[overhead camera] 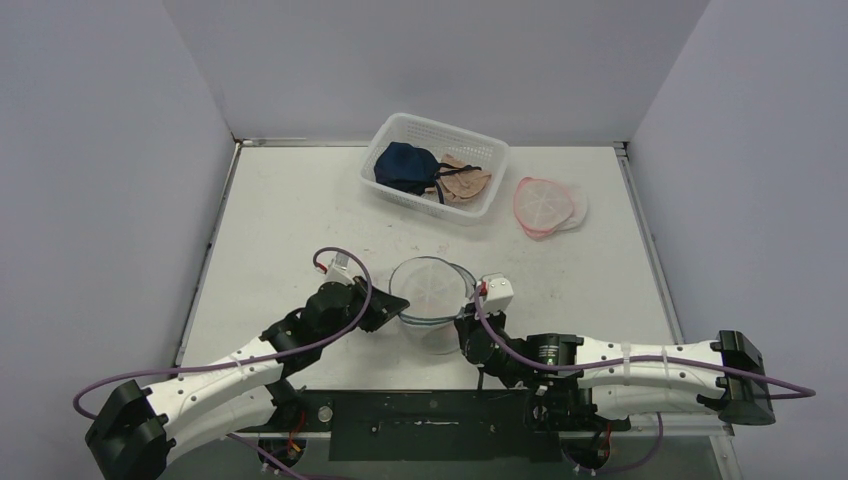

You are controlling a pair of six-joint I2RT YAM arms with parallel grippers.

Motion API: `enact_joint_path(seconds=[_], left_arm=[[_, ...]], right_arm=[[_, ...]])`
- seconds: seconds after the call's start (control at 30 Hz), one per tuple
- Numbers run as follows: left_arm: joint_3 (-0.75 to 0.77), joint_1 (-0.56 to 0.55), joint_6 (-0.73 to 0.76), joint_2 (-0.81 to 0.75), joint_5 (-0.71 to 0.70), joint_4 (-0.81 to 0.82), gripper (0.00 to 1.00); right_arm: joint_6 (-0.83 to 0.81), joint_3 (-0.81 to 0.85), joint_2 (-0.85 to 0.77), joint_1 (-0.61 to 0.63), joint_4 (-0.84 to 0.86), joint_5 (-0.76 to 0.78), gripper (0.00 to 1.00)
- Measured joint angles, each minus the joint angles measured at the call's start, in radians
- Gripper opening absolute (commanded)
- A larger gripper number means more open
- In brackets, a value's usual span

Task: Unzip the laundry bag and remove the bra
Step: Unzip the laundry bag at the center of the board.

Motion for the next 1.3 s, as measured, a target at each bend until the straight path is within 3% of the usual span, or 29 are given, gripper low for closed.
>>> enact_joint_path(seconds=[0.07, 0.1, 0.23, 0.3, 0.37, 0.73, 0.9, 1.1, 1.2, 1.3], left_arm=[[-0.004, 0.000, 0.000, 0.000, 0.000, 0.009, 0.00], [-0.005, 0.000, -0.001, 0.000, 0.000, 0.010, 0.00], [-0.016, 0.000, -0.002, 0.000, -0.001, 0.017, 0.00], [-0.019, -0.002, -0.003, -0.001, -0.004, 0.018, 0.00], [-0.022, -0.013, -0.004, -0.002, -0.015, 0.023, 0.00], [-0.083, -0.169, -0.058, -0.031, -0.229, 0.135, 0.00], [-0.098, -0.240, -0.077, -0.031, -0.341, 0.178, 0.00], [-0.107, -0.287, -0.085, -0.031, -0.425, 0.207, 0.00], [-0.111, -0.307, -0.086, -0.028, -0.454, 0.215, 0.00], [-0.111, -0.322, -0.086, -0.023, -0.474, 0.221, 0.00]], right_arm=[[0.002, 0.000, 0.000, 0.000, 0.000, 0.000, 0.06], [0.002, 0.000, 0.000, 0.000, 0.000, 0.000, 0.13], [0.002, 0.000, -0.011, -0.004, -0.003, -0.006, 0.67], [0.005, 0.000, -0.036, -0.007, -0.010, -0.013, 0.81], [0.013, 0.000, -0.076, -0.008, -0.015, -0.024, 0.86], [0.304, -0.166, -0.294, -0.013, 0.130, -0.064, 0.89], [0.406, -0.193, -0.268, -0.041, 0.187, -0.055, 0.89], [0.469, -0.193, -0.144, -0.210, 0.267, -0.154, 0.88], [0.481, -0.193, -0.084, -0.261, 0.321, -0.226, 0.81], [0.473, -0.193, -0.033, -0.280, 0.380, -0.283, 0.55]])
